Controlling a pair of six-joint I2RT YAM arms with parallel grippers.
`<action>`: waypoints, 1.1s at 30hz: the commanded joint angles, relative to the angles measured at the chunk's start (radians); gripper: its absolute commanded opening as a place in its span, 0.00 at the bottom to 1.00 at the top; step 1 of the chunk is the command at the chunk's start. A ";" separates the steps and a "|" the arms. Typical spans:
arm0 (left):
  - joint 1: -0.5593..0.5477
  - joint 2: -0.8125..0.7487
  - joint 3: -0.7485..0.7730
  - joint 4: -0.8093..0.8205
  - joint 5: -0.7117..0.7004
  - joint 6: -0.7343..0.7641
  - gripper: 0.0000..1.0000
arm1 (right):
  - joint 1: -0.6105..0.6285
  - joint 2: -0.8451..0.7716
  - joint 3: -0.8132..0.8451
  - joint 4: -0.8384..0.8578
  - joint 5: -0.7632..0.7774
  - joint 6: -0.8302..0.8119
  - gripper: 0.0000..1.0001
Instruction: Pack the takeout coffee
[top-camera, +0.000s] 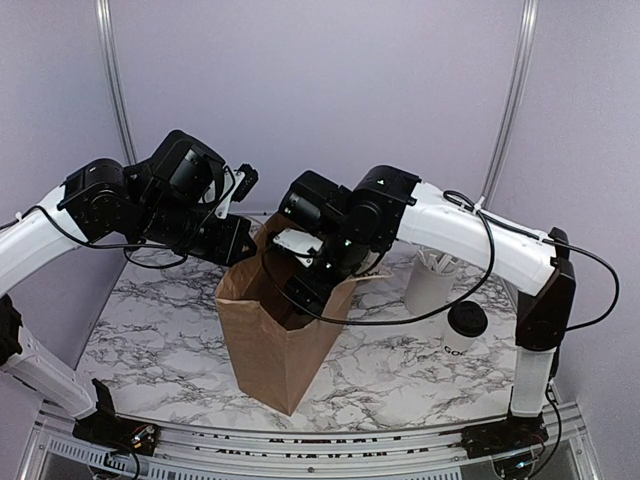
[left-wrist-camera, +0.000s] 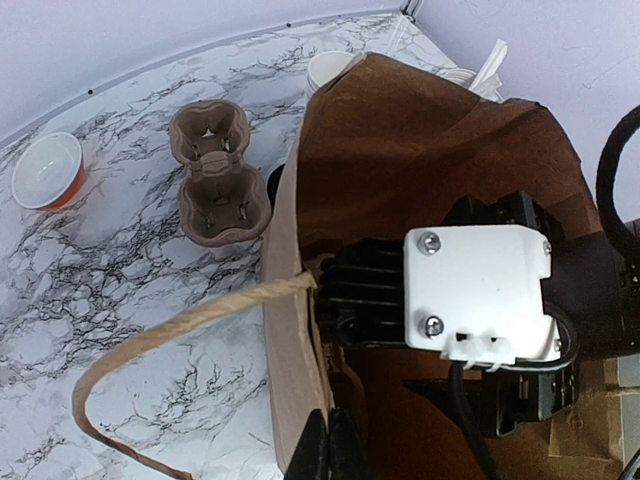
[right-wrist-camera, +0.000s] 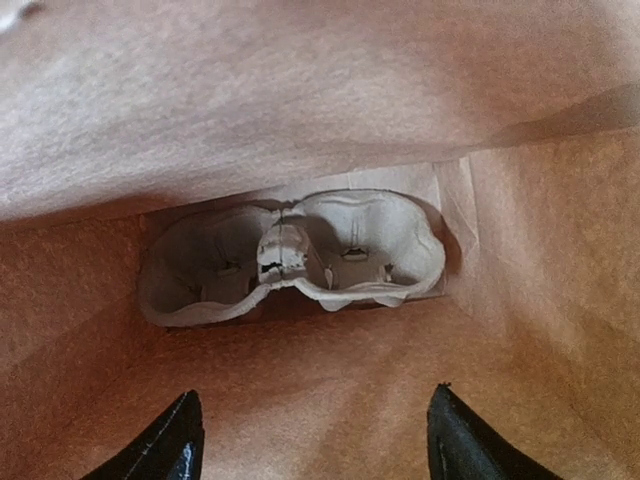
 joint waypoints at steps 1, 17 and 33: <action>-0.006 -0.021 0.009 0.019 0.011 0.004 0.00 | 0.006 -0.033 0.063 0.044 -0.017 0.005 0.77; -0.007 -0.066 0.006 -0.011 -0.027 -0.067 0.00 | 0.005 -0.132 0.099 0.400 -0.109 0.006 0.92; -0.007 -0.122 -0.009 -0.043 -0.012 -0.113 0.00 | -0.031 -0.255 -0.099 0.825 -0.019 0.061 0.99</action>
